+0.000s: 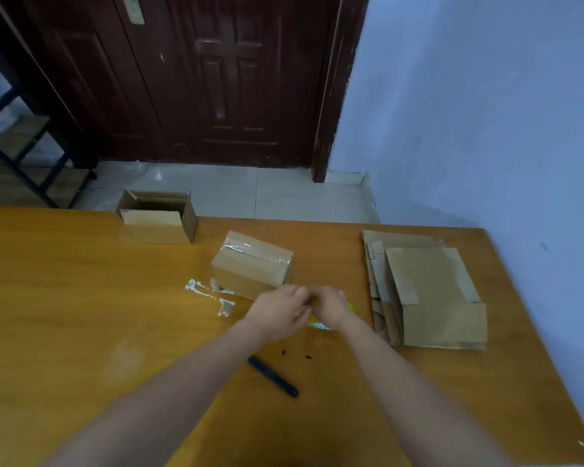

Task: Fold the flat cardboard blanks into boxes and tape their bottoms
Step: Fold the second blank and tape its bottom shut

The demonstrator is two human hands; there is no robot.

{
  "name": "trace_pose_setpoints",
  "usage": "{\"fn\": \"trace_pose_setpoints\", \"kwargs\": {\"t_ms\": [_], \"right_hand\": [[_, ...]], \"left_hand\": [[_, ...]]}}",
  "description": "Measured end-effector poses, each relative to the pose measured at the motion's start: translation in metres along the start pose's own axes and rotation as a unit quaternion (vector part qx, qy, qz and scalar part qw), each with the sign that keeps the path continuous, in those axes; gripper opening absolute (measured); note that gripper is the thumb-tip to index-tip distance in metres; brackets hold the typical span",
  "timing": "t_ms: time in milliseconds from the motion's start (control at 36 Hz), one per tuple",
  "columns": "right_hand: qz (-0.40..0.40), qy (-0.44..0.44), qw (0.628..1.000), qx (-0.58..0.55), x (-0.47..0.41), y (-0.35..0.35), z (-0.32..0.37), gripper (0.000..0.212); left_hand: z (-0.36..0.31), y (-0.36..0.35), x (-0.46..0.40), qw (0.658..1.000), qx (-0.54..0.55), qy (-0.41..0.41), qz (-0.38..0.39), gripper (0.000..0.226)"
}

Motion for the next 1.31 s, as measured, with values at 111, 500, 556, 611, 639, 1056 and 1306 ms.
{"fn": "trace_pose_setpoints", "kwargs": {"t_ms": [111,500,556,611,639,1056,1306], "right_hand": [[0.013,0.004,1.000,-0.021,0.006,-0.002,0.005,0.025],[0.063,0.035,0.982,0.175,0.062,-0.112,0.019,0.021],[0.068,0.039,0.982,0.169,0.064,-0.117,0.019,0.022],[0.073,0.033,0.985,0.152,0.062,-0.118,0.019,0.021],[0.075,0.034,0.985,0.149,0.061,-0.117,0.019,0.021],[0.086,0.031,0.969,0.231,0.053,-0.124,0.028,0.016],[0.085,0.020,0.962,0.260,0.052,-0.126,0.027,0.024]], "left_hand": [[0.019,-0.041,0.013,0.974,0.153,0.163,0.035,0.035],[0.071,-0.081,0.044,0.947,0.079,0.153,0.271,0.040],[0.072,-0.073,0.042,0.947,0.082,0.144,0.277,0.042],[0.071,-0.062,0.039,0.950,0.090,0.127,0.271,0.039],[0.068,-0.054,0.036,0.953,0.098,0.113,0.263,0.035],[0.060,0.067,-0.016,0.952,0.292,0.091,-0.011,0.019],[0.083,0.076,-0.024,0.956,0.255,0.131,-0.056,0.019]]}}
Point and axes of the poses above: each hand's wrist, its own x-axis away from the middle knuckle, its own y-axis out of the back of the hand, z = x × y, the point moved 7 cm from there along -x, towards the middle knuckle, and after that the axes turned 2 degrees about z, right-handed, at the moved point
